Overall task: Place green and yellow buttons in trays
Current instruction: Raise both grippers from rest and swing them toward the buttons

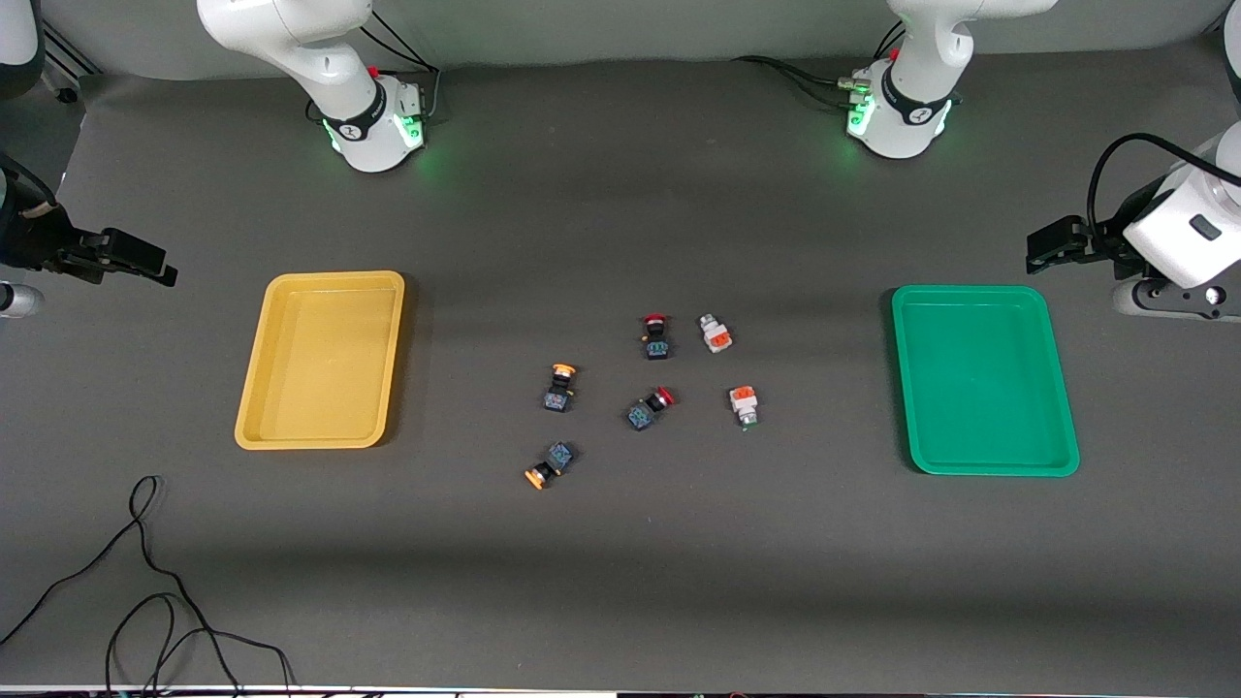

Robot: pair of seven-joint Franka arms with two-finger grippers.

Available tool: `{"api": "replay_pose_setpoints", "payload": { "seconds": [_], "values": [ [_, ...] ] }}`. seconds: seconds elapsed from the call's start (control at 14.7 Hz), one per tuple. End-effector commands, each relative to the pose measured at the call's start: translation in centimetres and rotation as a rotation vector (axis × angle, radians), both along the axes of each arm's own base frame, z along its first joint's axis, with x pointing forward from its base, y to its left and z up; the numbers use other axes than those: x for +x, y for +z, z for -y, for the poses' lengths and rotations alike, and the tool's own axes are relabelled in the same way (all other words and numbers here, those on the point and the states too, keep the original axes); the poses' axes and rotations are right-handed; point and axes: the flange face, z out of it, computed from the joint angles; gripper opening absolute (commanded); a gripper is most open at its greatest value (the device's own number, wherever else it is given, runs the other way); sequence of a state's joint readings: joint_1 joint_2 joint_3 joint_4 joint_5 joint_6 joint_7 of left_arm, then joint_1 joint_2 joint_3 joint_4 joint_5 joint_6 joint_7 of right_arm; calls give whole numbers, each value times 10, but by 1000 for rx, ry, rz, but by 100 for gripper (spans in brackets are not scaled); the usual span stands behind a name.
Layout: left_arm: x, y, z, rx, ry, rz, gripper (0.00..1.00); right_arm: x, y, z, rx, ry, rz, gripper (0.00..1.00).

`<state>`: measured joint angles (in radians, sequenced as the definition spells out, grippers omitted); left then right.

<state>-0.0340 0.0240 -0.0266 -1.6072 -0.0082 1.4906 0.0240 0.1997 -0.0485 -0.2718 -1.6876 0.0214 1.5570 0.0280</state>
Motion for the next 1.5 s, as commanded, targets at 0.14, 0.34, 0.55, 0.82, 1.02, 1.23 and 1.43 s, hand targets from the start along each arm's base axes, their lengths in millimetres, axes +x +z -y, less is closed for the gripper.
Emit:
{"api": "replay_pose_setpoints", "payload": {
  "seconds": [0.14, 0.34, 0.55, 0.82, 1.02, 1.23, 1.43],
  "values": [
    [-2, 2, 2, 2, -18, 7, 100, 5, 5, -13, -14, 35, -4, 100],
    [-2, 2, 2, 2, -18, 7, 100, 2, 12, -14, -8, 36, 4, 100],
    [-2, 1, 2, 2, -18, 7, 100, 7, 19, -15, -6, 49, 22, 100],
    [-2, -2, 3, 2, -20, 3, 100, 3, 16, -25, 54, 42, -14, 100],
    [-3, -13, 16, 3, -27, -5, 100, 10, -4, -59, 82, 89, -57, 100],
    [-6, -27, 45, 13, -13, -6, 100, 25, -32, -104, 57, 59, -84, 100],
    [-17, -55, 98, 31, 29, 7, 100, 42, -75, -166, 85, 43, -112, 100]
  ]
}}
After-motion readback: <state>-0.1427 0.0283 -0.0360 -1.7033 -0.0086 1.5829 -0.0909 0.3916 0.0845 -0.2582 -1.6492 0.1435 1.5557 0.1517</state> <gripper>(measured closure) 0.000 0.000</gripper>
